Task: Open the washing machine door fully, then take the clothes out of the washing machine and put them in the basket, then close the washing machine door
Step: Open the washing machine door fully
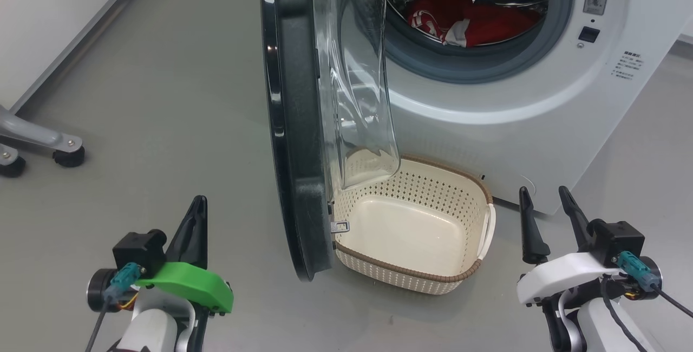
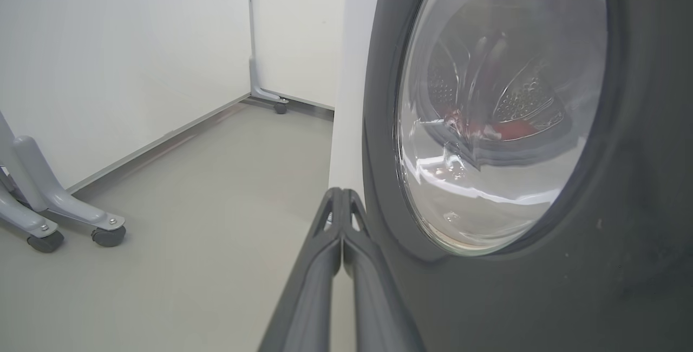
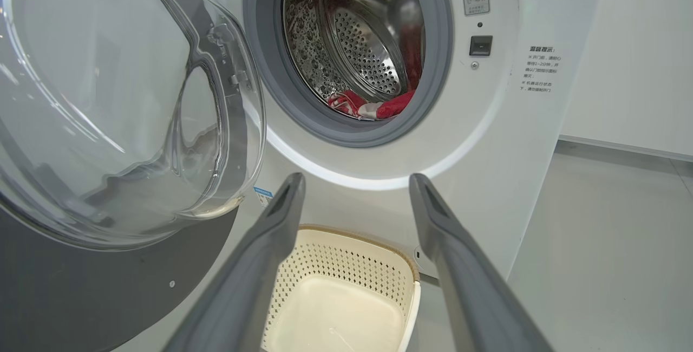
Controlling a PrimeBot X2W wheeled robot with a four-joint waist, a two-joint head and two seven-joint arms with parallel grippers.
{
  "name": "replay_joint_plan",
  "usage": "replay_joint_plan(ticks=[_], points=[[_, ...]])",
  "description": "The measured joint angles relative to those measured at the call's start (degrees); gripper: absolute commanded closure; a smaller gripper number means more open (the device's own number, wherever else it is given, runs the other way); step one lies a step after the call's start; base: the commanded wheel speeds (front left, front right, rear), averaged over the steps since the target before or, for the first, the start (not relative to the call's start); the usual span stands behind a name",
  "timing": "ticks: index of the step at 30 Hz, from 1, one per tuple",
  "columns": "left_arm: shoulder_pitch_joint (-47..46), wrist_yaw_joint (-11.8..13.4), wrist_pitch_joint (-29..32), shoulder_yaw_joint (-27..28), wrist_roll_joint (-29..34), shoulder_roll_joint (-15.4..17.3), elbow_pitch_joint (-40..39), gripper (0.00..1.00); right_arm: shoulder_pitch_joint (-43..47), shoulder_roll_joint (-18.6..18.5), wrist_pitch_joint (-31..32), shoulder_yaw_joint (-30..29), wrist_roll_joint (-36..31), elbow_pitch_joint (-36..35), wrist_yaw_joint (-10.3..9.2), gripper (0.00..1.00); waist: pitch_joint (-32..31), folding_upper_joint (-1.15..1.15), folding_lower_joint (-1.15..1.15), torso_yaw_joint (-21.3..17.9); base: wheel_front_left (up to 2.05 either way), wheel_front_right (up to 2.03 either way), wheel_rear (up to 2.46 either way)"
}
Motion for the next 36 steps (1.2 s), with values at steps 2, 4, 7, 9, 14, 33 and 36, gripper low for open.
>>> replay_joint_plan(ticks=[2,4,7,9,14,33,36], points=[[0.0,0.0,0.0,0.6,0.0,0.0,-1.2,1.00,0.0,0.1,0.0,-0.2,-0.1,0.0,0.08,0.00,0.0,0.00,0.00,0.0,0.00,0.00,0.00],[0.0,0.2,0.0,1.7,0.0,0.1,-2.7,1.00,0.0,0.1,0.0,-0.4,-0.3,0.0,0.10,0.00,0.0,0.00,0.00,0.1,0.00,0.00,0.00],[-0.1,0.5,0.0,3.2,0.0,0.2,-5.7,1.00,0.0,0.3,0.0,-0.7,-0.5,0.0,0.12,0.00,0.0,0.00,0.00,0.1,0.00,0.00,0.00],[-0.2,0.5,0.0,3.8,0.0,0.3,-8.1,1.00,0.0,0.4,0.0,-1.0,-0.5,0.0,0.54,0.00,-0.1,0.00,0.00,0.2,0.00,0.00,0.00],[-1.8,0.5,0.0,5.2,1.8,0.5,-15.4,1.00,0.3,0.9,0.0,-1.6,-1.0,0.1,0.60,0.00,-0.3,0.00,0.00,0.4,0.00,0.00,0.00],[-3.3,-3.9,-0.3,-7.9,4.2,0.7,-37.9,1.00,1.1,1.9,0.0,-2.0,-2.5,0.8,2.21,0.00,-1.1,0.00,0.00,-0.6,0.00,0.00,0.00],[-1.7,-4.1,0.1,-12.6,2.9,0.8,-38.1,1.00,1.2,1.9,0.0,-2.1,-2.6,1.0,2.35,0.00,-1.1,0.00,0.00,-0.9,0.00,0.00,0.00]])
